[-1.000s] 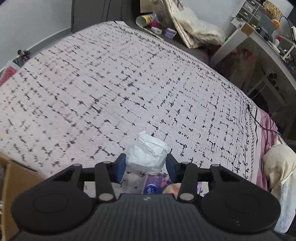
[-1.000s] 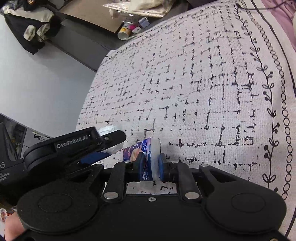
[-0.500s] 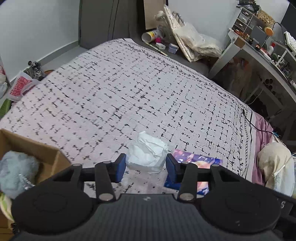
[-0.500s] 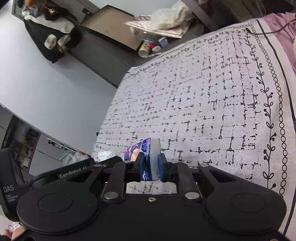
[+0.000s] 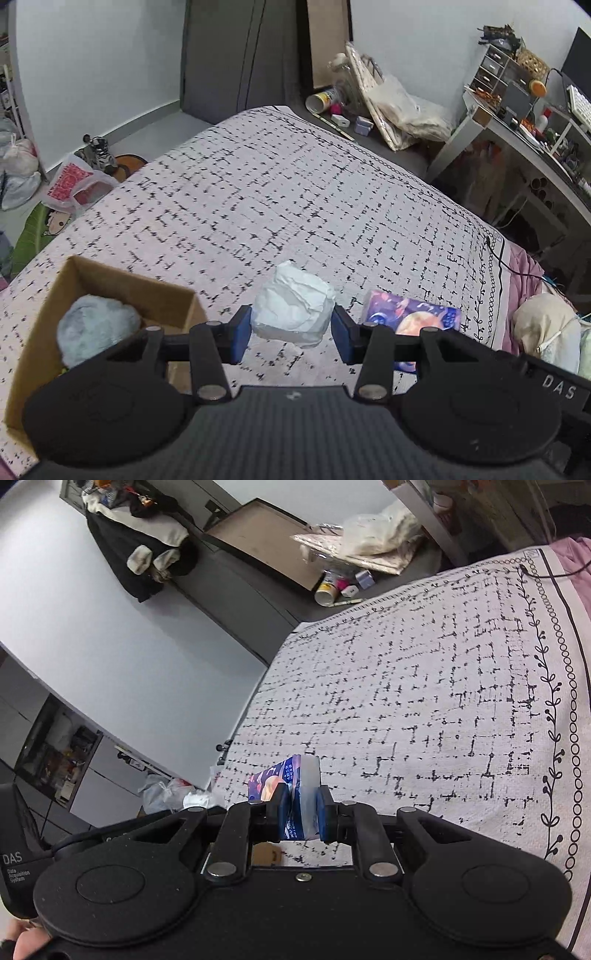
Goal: Organize soft objects
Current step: 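Carry the white tissue with the left tool to the box while the right tool carries the tissue pack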
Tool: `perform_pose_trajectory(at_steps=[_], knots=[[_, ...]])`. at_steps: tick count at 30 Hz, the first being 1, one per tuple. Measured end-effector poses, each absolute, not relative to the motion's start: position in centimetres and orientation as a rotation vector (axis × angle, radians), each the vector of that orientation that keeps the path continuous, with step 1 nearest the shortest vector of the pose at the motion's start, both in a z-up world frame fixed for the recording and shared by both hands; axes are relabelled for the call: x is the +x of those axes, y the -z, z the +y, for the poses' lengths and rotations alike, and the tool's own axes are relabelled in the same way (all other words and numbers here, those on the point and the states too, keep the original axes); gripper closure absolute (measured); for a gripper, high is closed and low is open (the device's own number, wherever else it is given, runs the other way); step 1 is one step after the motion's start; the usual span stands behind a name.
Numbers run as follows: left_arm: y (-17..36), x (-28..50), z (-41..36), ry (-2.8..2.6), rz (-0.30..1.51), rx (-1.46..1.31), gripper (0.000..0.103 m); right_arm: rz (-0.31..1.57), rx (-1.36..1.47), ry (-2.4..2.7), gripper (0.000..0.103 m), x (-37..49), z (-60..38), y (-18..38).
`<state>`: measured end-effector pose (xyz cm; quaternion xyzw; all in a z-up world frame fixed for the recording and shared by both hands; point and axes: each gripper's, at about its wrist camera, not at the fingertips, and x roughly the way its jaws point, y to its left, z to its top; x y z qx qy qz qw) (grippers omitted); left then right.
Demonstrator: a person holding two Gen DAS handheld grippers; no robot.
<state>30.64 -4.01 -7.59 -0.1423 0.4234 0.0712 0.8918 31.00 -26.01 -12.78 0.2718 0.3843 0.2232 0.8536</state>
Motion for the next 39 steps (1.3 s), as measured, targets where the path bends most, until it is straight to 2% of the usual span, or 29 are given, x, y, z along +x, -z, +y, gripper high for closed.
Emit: perform_pose_trajectory(at_steps=[22,39], knots=[[4.4,24.3,1.5,-0.208,0.817,-0.348,0.058,0.734,0.515,-0.504,0.087,26.8,-23.8,9.6],[6.8,21.7,7.4,-0.269,0.856,-0.425,0.057,0.780,0.370,-0.552,0.087,25.0,-17.5,9.8]])
